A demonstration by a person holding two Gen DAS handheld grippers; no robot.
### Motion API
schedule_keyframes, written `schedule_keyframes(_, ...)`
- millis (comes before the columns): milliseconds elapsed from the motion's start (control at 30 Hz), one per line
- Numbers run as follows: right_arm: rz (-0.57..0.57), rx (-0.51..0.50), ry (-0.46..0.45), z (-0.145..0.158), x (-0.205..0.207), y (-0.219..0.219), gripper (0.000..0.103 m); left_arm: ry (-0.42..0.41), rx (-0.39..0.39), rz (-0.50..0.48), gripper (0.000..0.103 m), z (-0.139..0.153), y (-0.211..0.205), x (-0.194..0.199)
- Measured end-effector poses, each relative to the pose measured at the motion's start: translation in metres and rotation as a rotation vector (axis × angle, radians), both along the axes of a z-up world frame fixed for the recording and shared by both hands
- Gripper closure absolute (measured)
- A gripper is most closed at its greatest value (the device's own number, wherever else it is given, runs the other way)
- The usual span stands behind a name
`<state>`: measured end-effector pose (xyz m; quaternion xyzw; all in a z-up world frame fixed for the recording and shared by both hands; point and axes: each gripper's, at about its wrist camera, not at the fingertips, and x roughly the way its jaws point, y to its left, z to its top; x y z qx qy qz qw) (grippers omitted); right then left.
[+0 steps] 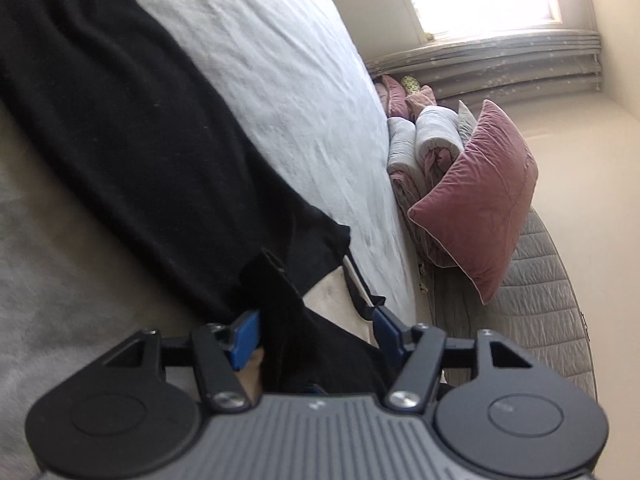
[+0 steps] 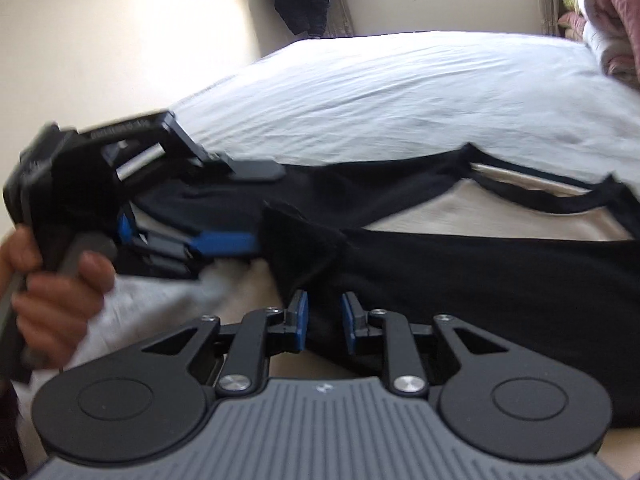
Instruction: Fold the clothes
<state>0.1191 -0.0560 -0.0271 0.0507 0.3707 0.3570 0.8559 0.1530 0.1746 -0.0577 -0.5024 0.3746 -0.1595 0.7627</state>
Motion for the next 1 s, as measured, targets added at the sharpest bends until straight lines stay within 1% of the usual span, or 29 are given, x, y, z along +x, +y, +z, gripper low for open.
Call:
schedule_keyframes(67,0.092,0.064,0.047,0.002,-0.002,0.010,0.076,0.008,-0.004,0.020,0.042,-0.002,0.004,0.000)
schedule_keyframes(100,0.149,0.068,0.052,0.005,-0.006,0.012,0.076,0.009,-0.013,0.032,0.043,-0.003,0.005,0.000)
schedule_keyframes(133,0.182,0.049,0.044,0.008,-0.009,0.013,0.076,0.011,-0.023,0.043,0.043,-0.004,0.007,0.001)
schedule_keyframes(200,0.165,-0.020,0.009,0.014,-0.010,0.007,0.076,0.006,-0.031,0.045,0.051,-0.003,0.007,0.001)
schedule_keyframes(233,0.131,-0.044,-0.006,0.017,-0.007,-0.002,0.076,0.005,-0.014,0.035,0.054,-0.001,0.005,0.002)
schedule_keyframes(267,0.083,-0.059,-0.022,0.021,-0.003,-0.014,0.072,0.007,0.033,0.021,0.058,0.003,0.001,0.003)
schedule_keyframes(300,0.024,-0.071,-0.042,0.025,0.003,-0.030,0.069,0.008,0.080,0.007,0.058,0.006,-0.004,0.005)
schedule_keyframes(333,-0.042,-0.083,-0.065,0.029,0.009,-0.046,0.061,0.009,0.127,-0.007,0.058,0.010,-0.008,0.006)
schedule_keyframes(367,-0.108,-0.097,-0.090,0.033,0.014,-0.063,0.057,0.006,0.168,-0.022,0.059,0.013,-0.011,0.006)
schedule_keyframes(467,-0.306,-0.161,-0.131,0.040,0.032,-0.114,0.057,-0.014,0.244,-0.033,0.061,0.022,-0.017,0.005)
schedule_keyframes(567,-0.503,-0.224,-0.136,0.036,0.049,-0.161,0.056,-0.029,0.303,-0.026,0.068,0.025,-0.018,0.003)
schedule_keyframes(600,-0.557,-0.224,-0.128,0.033,0.054,-0.176,0.056,-0.034,0.321,-0.025,0.071,0.024,-0.017,0.002)
schedule_keyframes(667,-0.638,-0.191,-0.109,0.029,0.062,-0.204,0.055,-0.051,0.362,-0.031,0.072,0.026,-0.020,0.000)
schedule_keyframes(733,-0.687,-0.143,-0.083,0.023,0.071,-0.225,0.051,-0.067,0.401,-0.034,0.073,0.027,-0.022,-0.002)
schedule_keyframes(800,-0.703,-0.095,-0.047,0.016,0.079,-0.241,0.050,-0.081,0.434,-0.034,0.076,0.028,-0.023,-0.005)
schedule_keyframes(900,-0.675,-0.026,-0.019,0.001,0.086,-0.252,0.050,-0.085,0.459,-0.019,0.081,0.027,-0.021,-0.015)
schedule_keyframes(1000,-0.630,0.050,-0.017,-0.008,0.089,-0.259,0.050,-0.092,0.478,0.007,0.085,0.025,-0.023,-0.021)
